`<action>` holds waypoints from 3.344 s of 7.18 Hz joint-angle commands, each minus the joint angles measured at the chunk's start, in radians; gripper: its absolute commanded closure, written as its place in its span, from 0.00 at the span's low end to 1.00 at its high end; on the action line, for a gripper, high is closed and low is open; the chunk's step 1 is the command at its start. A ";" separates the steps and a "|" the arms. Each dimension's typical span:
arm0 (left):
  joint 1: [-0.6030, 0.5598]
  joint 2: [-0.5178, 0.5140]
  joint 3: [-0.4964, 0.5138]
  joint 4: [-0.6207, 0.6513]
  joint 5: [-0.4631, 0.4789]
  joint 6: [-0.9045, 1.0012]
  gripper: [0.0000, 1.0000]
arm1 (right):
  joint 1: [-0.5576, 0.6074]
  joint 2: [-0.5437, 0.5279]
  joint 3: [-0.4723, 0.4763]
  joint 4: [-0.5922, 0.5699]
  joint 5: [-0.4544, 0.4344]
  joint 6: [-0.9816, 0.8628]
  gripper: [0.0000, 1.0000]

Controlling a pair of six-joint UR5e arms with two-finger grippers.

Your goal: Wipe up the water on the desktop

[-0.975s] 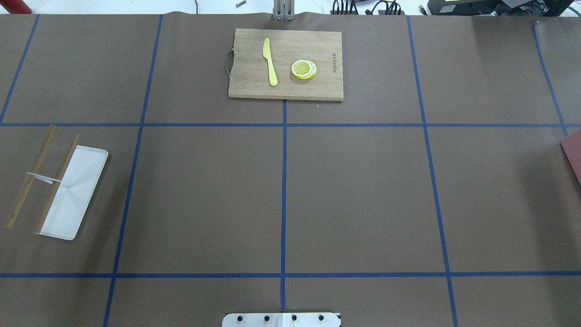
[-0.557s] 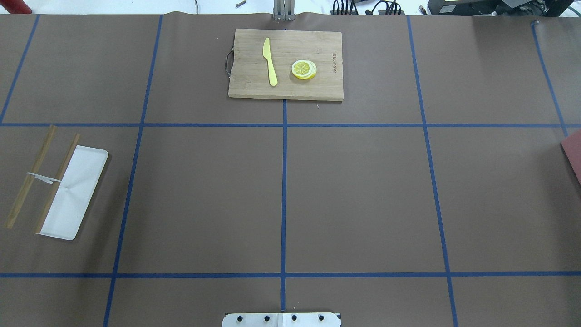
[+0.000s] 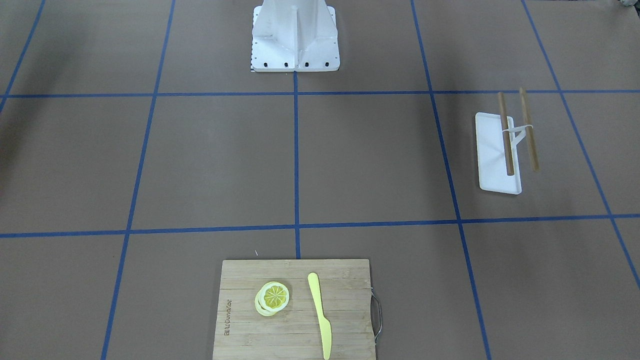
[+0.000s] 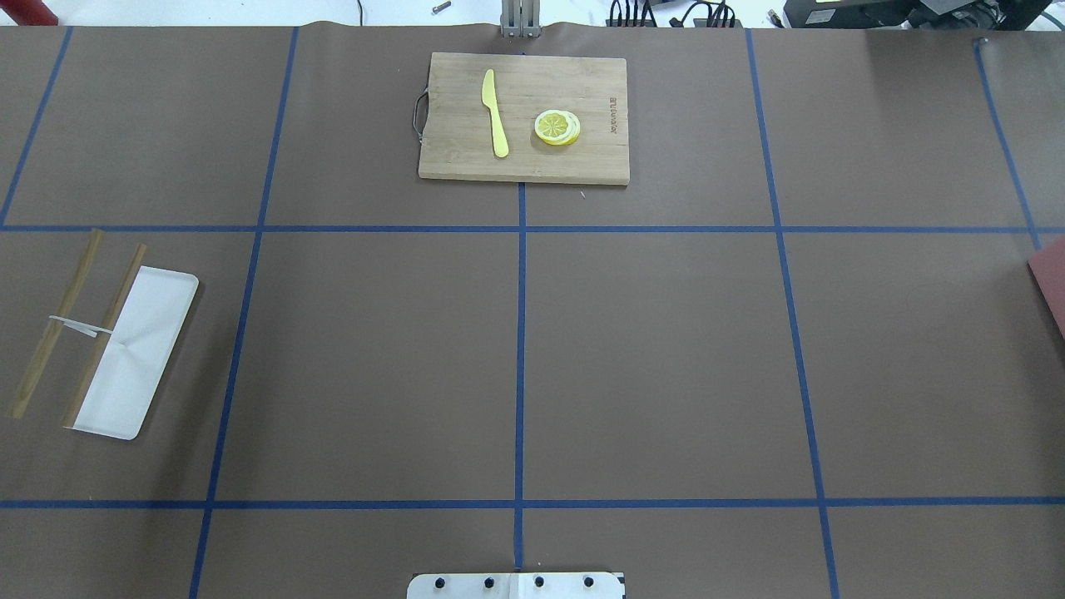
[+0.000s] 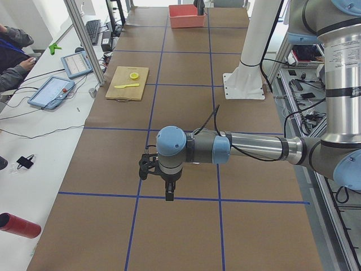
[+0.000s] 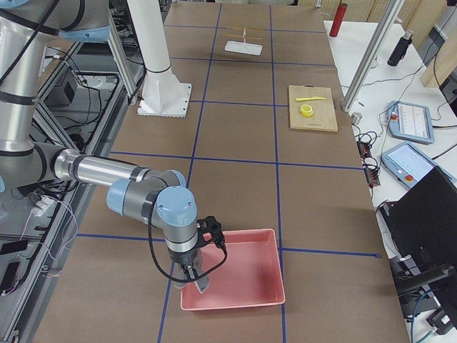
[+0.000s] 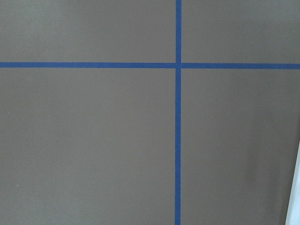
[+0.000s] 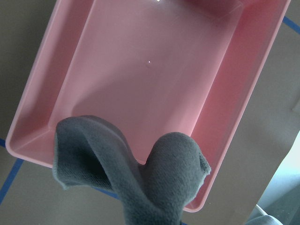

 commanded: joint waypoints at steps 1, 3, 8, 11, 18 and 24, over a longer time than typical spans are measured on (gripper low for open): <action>0.002 -0.002 -0.001 0.000 0.000 0.000 0.01 | -0.038 0.006 -0.022 0.008 0.002 0.001 1.00; 0.002 -0.003 -0.001 0.000 0.000 -0.002 0.01 | -0.050 0.006 -0.032 0.008 0.006 0.002 0.46; 0.003 -0.003 -0.001 -0.003 0.000 -0.002 0.01 | -0.049 0.024 -0.027 0.011 0.062 0.253 0.00; 0.003 -0.003 0.000 -0.003 0.000 -0.005 0.01 | -0.049 0.017 -0.035 0.011 0.055 0.285 0.00; 0.003 -0.002 0.005 -0.001 0.002 -0.006 0.01 | -0.248 0.142 -0.019 0.193 0.133 0.886 0.00; 0.003 -0.002 0.005 -0.001 0.000 -0.006 0.01 | -0.257 0.066 -0.012 0.260 0.133 0.881 0.00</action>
